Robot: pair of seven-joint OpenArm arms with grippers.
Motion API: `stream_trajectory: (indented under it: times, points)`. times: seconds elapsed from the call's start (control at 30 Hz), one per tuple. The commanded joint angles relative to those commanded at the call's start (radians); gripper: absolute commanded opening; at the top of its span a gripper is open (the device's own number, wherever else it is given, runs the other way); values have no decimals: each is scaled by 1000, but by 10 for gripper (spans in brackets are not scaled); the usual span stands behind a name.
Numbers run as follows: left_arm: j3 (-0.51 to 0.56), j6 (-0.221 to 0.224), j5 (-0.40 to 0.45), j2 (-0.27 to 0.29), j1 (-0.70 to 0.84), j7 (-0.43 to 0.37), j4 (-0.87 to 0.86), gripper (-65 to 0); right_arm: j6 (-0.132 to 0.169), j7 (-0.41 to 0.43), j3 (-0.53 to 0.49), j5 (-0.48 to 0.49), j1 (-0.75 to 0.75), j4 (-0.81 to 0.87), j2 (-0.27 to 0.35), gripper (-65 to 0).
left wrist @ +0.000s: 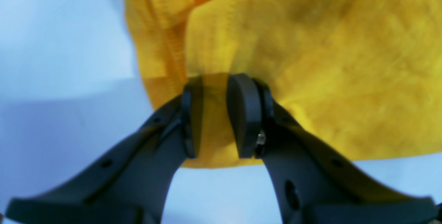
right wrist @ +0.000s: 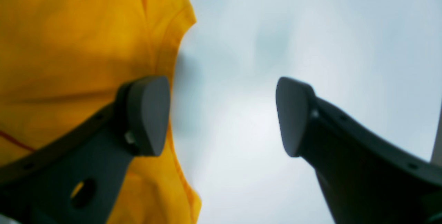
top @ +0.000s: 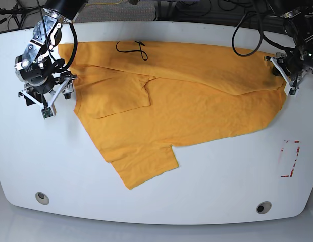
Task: Fold the T-shirt properly
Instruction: 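Move the right gripper down to the sleeve and grasp it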
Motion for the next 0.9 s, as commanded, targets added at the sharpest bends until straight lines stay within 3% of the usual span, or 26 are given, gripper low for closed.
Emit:
stream_trajectory:
  times: [0.23,0.63,0.9]
  points:
    - [0,0,2,0,0,0,-3,-493,0,48,0,-2,173,-198,-23,-190]
    - [-2,0,-2,2,21,0,0,-494,0,279,-5,-3,396,-654,-2,-190]
    - [-2,0,-2,3,21,0,0,-496,0,425,-107,-5,465,-882,20,-190]
